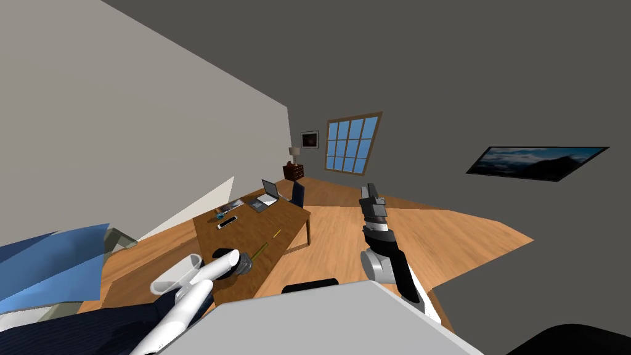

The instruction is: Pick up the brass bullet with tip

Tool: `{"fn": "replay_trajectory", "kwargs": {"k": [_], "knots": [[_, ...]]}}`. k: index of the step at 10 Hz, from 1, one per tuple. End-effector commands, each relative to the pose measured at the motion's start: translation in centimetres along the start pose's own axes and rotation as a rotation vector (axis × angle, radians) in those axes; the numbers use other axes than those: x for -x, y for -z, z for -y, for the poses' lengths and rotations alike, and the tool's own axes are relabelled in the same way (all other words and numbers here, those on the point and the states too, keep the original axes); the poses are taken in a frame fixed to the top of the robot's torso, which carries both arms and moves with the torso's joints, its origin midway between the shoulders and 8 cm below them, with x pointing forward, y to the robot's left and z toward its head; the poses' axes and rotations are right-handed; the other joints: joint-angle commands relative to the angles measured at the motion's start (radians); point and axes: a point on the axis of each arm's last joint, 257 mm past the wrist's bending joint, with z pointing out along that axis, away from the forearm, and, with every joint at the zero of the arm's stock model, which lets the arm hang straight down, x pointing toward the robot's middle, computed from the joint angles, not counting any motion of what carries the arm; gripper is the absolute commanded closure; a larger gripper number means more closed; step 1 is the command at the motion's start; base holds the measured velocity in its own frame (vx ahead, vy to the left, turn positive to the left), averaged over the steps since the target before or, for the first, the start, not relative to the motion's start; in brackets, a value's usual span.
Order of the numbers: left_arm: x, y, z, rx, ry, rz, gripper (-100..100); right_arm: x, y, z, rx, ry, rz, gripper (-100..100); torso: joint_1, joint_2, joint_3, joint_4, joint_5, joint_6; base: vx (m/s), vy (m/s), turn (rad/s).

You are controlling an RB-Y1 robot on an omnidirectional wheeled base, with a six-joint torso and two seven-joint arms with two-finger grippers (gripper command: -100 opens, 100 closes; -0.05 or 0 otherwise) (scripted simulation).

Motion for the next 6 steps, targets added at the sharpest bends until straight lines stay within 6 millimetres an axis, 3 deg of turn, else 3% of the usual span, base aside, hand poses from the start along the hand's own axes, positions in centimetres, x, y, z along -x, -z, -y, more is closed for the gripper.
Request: {"fn": "replay_trajectory", "kwargs": {"k": [1,5,6], "knots": [[0.01,0.6,0.38,0.003,-0.001,0.001,100,0.0,0.0,0.0,0.0,0.0,0.0,0,0.0,0.0,0.0,0.0,0.0,0.0,-0.009,-0.019,0.021],[-0.02,1.33,1.13,0.003,-0.006,0.0,100,0.0,0.0,0.0,0.0,0.0,0.0,0,-0.002,0.002,0.001,0.0,-0.001,0.0,-0.014,-0.028,0.02],[-0.01,1.39,1.14,0.005,-0.006,0.001,0,0.0,0.0,0.0,0.0,0.0,0.0,0,-0.001,0.001,0.001,0.0,0.0,0.0,0.0,0.0,0.0]]}}
